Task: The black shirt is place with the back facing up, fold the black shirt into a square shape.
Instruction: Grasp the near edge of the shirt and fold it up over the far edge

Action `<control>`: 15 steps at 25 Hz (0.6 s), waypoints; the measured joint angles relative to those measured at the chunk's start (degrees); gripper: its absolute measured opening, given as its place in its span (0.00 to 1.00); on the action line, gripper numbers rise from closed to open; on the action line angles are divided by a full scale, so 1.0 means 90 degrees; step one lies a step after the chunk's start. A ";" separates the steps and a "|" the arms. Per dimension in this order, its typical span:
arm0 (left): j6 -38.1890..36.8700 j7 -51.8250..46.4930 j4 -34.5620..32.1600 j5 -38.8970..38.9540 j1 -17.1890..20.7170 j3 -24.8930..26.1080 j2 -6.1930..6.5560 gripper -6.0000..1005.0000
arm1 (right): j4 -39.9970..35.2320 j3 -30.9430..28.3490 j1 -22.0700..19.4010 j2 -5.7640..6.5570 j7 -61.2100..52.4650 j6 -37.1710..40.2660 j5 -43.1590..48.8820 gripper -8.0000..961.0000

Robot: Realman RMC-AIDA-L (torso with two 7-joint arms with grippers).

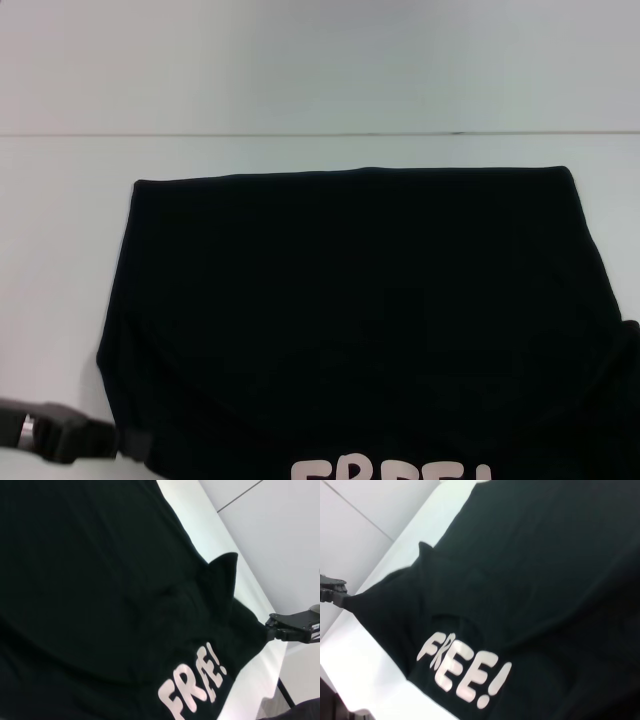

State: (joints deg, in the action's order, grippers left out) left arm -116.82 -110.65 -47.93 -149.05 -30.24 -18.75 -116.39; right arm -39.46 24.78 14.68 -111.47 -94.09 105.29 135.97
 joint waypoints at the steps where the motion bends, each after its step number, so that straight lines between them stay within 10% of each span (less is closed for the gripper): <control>1: 0.0051 -0.0068 0.0003 -0.0003 -0.0057 -0.0005 0.0019 0.00 | 0.0000 -0.0026 0.0027 -0.0003 0.0063 -0.0014 -0.0002 0.04; 15: 0.2152 -0.1025 0.0682 0.0105 -0.1306 0.0057 0.0546 0.00 | 0.0463 -0.1524 0.1163 0.0198 0.0499 -0.0434 -0.0056 0.04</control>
State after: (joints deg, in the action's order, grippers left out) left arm -97.45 -119.88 -41.79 -148.11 -42.00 -18.24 -111.48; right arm -35.30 11.07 25.15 -109.69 -89.61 101.38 135.47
